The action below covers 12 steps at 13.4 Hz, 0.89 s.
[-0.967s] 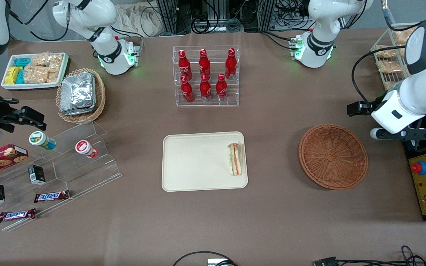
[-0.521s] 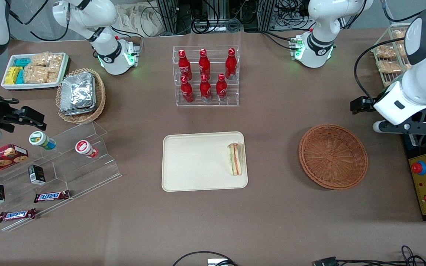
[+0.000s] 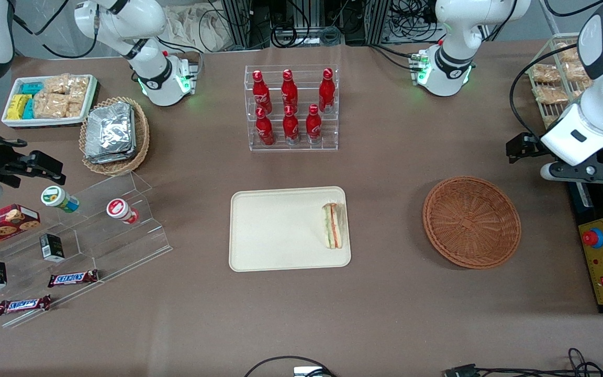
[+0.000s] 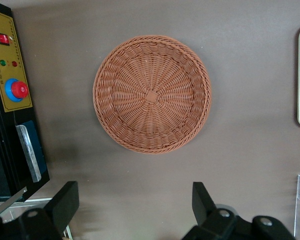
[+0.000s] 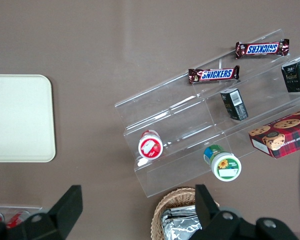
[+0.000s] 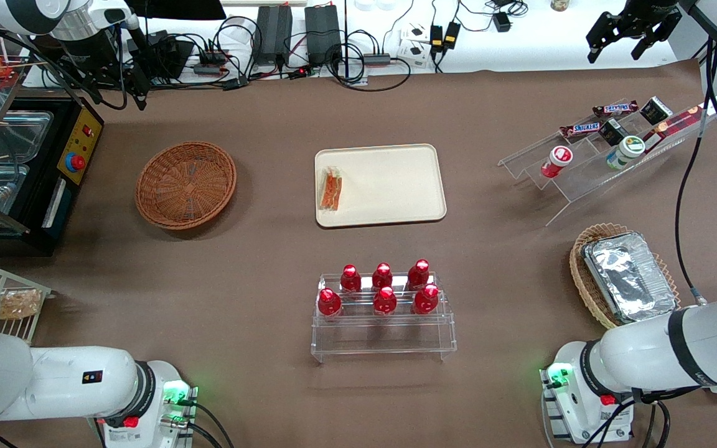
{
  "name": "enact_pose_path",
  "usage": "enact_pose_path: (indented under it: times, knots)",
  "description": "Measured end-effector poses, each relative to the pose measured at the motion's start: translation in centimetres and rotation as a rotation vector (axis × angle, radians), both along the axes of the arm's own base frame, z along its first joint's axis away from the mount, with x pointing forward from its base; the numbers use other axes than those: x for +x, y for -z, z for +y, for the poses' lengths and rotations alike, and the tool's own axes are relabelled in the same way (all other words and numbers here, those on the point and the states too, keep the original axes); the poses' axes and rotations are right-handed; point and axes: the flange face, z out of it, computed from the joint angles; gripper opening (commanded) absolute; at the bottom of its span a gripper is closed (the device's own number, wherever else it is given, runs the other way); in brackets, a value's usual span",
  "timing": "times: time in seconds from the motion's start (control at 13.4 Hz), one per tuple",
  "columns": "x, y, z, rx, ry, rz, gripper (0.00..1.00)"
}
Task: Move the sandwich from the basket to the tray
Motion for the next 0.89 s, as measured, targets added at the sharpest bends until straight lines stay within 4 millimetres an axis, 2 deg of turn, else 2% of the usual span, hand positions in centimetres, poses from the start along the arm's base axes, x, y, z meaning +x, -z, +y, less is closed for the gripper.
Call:
enact_pose_path:
  times: [0.22, 0.89]
  knots:
    - [-0.06, 0.08, -0.49, 0.000, 0.009, 0.002, 1.00]
    - [0.09, 0.64, -0.27, 0.000, 0.005, 0.014, 1.00]
